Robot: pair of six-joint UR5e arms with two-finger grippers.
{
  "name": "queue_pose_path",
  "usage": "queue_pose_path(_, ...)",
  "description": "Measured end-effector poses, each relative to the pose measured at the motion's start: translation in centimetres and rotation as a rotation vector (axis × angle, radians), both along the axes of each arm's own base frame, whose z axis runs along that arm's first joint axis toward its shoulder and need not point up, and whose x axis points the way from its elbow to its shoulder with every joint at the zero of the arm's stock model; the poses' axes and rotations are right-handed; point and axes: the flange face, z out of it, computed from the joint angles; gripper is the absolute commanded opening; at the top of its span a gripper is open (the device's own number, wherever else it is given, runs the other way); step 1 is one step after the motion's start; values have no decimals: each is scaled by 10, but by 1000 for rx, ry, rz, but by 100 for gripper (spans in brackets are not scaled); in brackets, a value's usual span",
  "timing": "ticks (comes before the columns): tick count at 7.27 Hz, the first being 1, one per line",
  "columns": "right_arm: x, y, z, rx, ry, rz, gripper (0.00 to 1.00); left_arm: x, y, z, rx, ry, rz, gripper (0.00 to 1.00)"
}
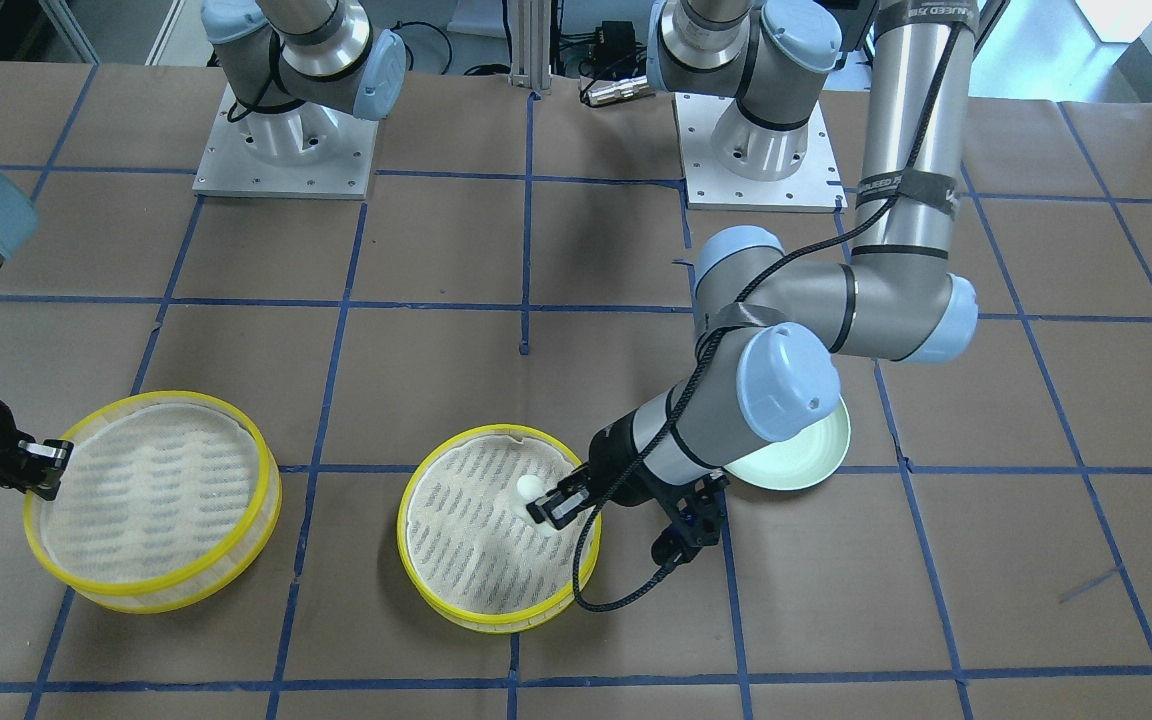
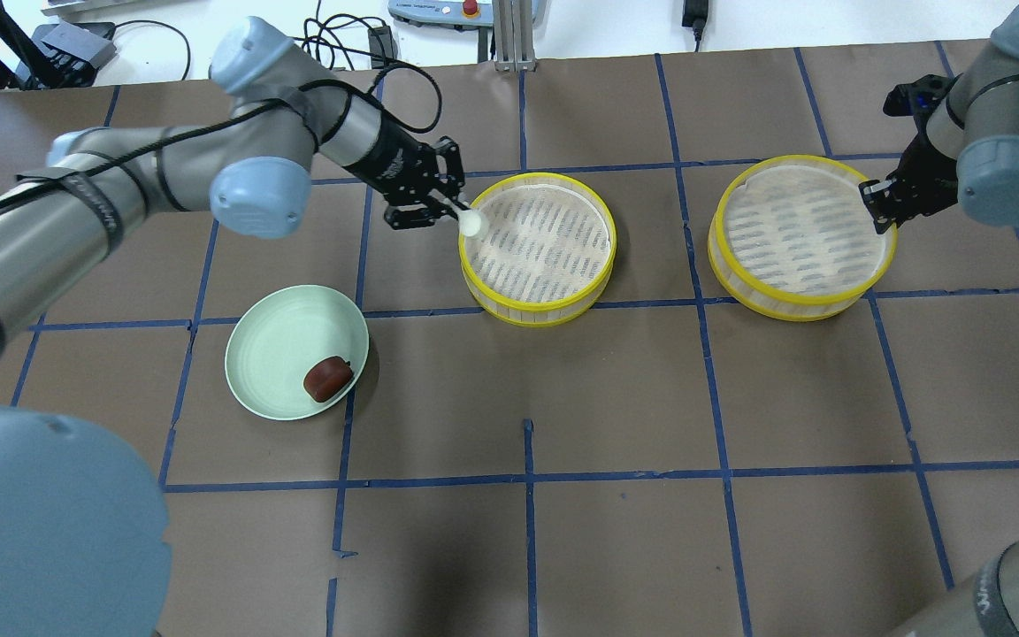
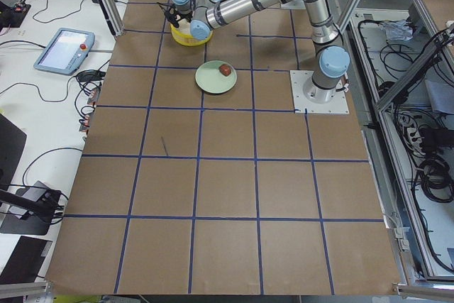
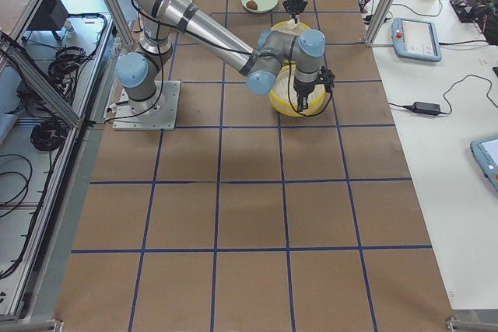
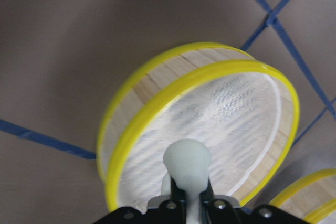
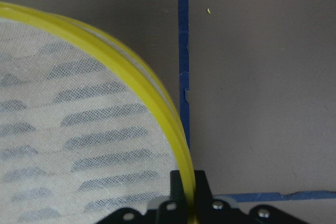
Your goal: Stack buns with steamer
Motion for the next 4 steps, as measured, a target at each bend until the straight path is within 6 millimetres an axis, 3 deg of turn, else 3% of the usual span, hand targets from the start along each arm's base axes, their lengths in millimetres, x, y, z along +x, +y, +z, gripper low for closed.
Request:
queue_pose_path(1,6,0,11,1,-7,-17,4,-7,1,-5,0,1,7,100)
queue_pose_path(4,53,3,38,-7,-14,-50,4,-10,1,-6,-3,0,8,100)
